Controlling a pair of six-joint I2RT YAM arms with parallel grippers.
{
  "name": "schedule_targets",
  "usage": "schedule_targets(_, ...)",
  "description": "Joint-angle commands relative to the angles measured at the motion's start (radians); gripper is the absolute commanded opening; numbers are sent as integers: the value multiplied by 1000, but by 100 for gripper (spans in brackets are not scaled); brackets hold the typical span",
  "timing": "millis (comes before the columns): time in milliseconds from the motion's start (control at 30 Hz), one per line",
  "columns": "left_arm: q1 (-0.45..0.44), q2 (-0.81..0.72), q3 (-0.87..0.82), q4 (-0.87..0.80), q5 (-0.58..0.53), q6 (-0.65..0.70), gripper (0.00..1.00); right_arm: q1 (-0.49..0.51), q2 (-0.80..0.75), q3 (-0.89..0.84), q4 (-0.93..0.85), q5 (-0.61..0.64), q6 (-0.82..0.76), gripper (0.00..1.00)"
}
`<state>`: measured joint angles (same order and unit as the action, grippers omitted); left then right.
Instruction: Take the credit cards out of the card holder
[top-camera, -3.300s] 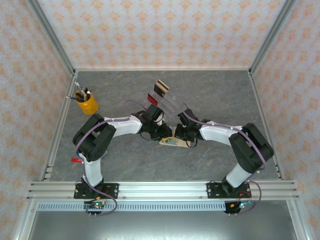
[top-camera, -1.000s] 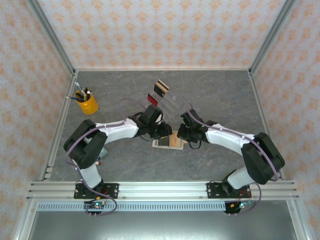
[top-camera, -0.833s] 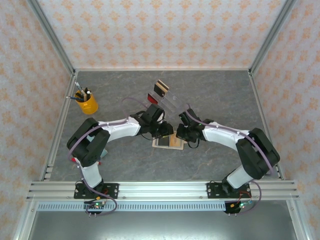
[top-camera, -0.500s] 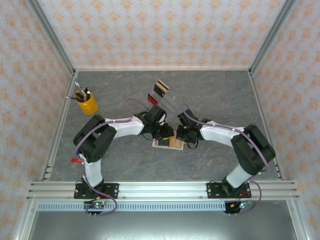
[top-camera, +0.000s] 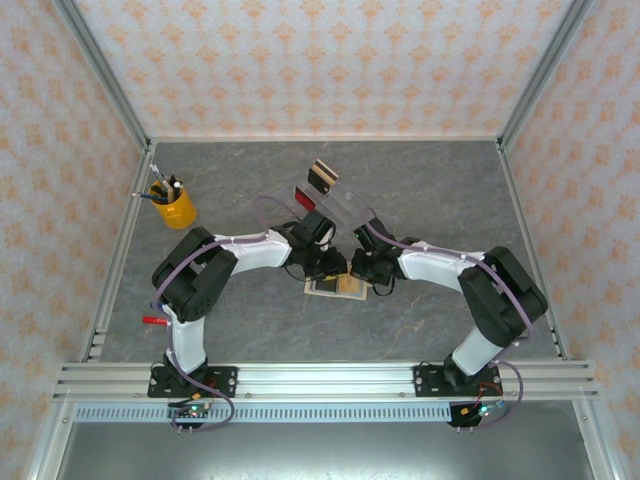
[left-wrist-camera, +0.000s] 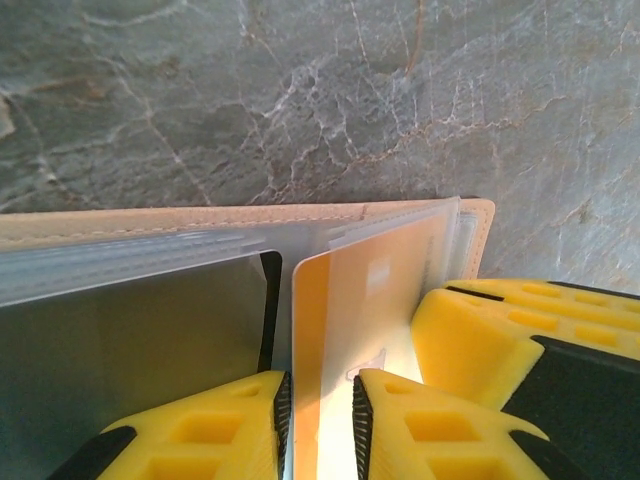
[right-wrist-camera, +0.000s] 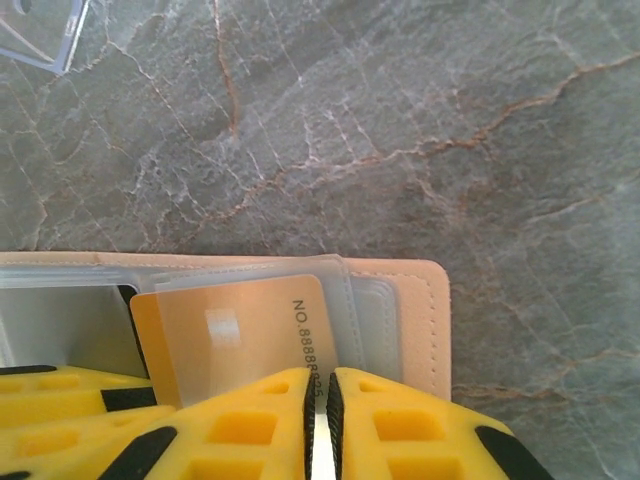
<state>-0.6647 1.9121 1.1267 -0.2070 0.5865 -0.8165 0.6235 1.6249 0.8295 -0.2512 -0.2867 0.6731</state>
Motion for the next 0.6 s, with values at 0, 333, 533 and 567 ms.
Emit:
schedule_targets(0,9,52,19,-74,-15,22,27,4,54,-36,0,-20,20,16)
schedule_targets(333,38,33,-64,127,87,-49,25,4,56,-52,-3,-10,30,16)
schedule_targets(533,62,7,-114,283,167,-81,18,4,56,-53,-23,17,29,16)
schedule_targets(567,62,4,-115,292,175,-76,17,4,54,-53,-24,16,29,16)
